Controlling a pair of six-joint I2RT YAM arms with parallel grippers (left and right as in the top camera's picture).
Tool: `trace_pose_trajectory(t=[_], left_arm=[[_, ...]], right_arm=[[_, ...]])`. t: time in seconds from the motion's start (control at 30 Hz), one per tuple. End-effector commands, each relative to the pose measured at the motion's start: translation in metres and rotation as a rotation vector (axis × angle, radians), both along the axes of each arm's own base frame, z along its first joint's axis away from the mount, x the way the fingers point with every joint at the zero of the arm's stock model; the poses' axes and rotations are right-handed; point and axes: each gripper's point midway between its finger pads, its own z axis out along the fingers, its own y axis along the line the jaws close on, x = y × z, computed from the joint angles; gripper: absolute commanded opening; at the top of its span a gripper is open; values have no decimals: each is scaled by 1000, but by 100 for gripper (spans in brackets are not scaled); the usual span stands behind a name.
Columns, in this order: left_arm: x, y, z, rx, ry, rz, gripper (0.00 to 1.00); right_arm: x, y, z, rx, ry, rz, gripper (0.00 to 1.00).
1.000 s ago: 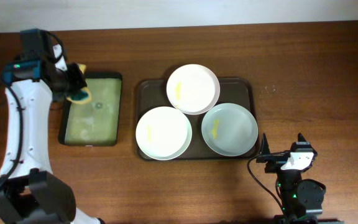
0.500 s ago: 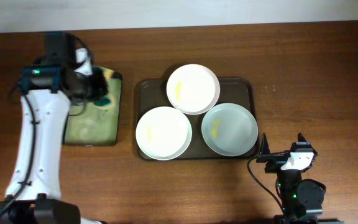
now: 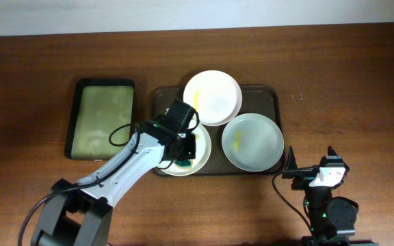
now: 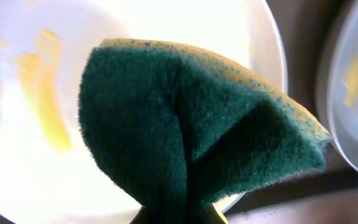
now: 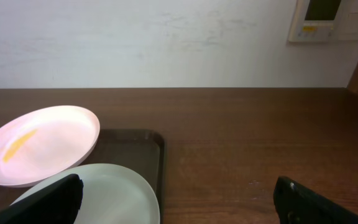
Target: Clean dirty plates on tray and stack at the side
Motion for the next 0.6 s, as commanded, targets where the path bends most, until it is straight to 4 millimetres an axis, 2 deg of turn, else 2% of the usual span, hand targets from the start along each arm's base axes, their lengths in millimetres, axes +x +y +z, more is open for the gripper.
trace_pose_trajectory(t=[0.0, 0.07, 0.1, 0.13, 0.2, 0.23, 0.27, 0.3, 0.37, 0.4, 0.43, 0.47, 0.57], left_arm=[[11, 11, -4, 64, -43, 37, 0], [13, 10, -16, 73, -28, 37, 0], [15, 8, -25, 77, -20, 36, 0], [16, 8, -34, 83, -11, 36, 0], [16, 9, -44, 96, 8, 36, 5], [16, 10, -45, 98, 13, 39, 18], [15, 10, -45, 100, 15, 39, 53], [15, 10, -45, 99, 15, 39, 73], [16, 10, -43, 97, 11, 39, 82], [19, 8, -34, 90, -1, 40, 82], [22, 7, -27, 84, -10, 42, 82], [29, 7, -10, 70, -35, 51, 82], [51, 20, 47, 12, -135, 113, 88]], right_arm=[[0, -3, -4, 10, 7, -15, 98], [0, -3, -4, 10, 7, -15, 98], [0, 5, 1, 15, -11, 33, 98], [-1, 30, 7, 55, -32, 173, 98], [-9, 63, 10, 140, -28, 369, 98], [-11, 70, 15, 183, -37, 409, 98], [-13, 74, 22, 230, -54, 433, 98], [-13, 74, 32, 278, -88, 438, 98], [-19, 74, 72, 298, -244, 465, 98], [-31, 74, 108, 264, -391, 485, 98], [-37, 72, 125, 249, -459, 486, 98], [-50, 67, 156, 230, -574, 469, 98], [-70, 61, 205, 131, -681, 421, 98]])
